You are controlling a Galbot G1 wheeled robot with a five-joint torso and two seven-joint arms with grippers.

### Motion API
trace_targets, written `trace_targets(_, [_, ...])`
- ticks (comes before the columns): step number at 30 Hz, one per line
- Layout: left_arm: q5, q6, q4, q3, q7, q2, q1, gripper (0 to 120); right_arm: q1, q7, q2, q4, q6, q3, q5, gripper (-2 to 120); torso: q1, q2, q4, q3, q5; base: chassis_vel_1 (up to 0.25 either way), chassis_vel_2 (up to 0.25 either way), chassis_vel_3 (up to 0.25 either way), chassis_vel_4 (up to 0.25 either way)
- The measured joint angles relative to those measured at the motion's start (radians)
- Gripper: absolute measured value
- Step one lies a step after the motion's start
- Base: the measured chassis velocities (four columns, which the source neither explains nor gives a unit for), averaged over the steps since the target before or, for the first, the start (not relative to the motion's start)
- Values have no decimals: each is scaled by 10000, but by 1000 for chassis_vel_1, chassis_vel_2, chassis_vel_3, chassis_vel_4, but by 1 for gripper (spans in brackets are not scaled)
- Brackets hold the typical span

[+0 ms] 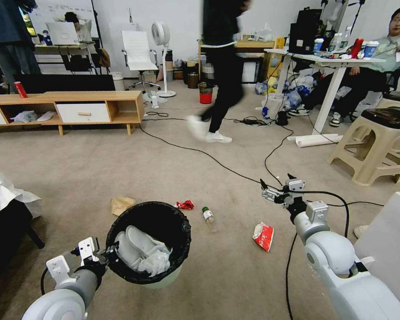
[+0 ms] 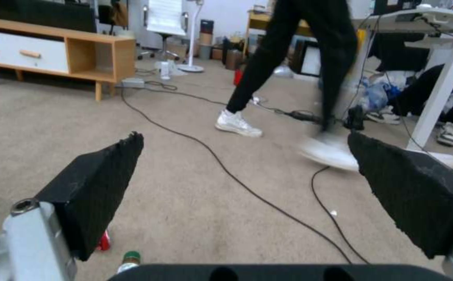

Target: Pick up the trash bin and place the garbage on the floor into it.

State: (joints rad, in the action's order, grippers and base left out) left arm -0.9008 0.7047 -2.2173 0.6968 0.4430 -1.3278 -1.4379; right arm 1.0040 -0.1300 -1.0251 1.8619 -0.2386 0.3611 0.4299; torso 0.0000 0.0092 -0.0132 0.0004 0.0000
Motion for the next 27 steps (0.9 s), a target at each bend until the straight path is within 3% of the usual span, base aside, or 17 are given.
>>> trace_targets(7, [-5, 0, -9, 8, 4, -9, 2, 3, 5, 28, -5, 5, 87, 3, 11, 100, 0, 0, 1, 0, 1, -40, 36, 43, -53])
trace_targets(27, [-43, -7, -13, 46, 5, 12, 13, 3, -14, 76, -104, -82, 414, -42, -47, 100, 2, -1, 0, 3, -1, -162, 159, 175, -167])
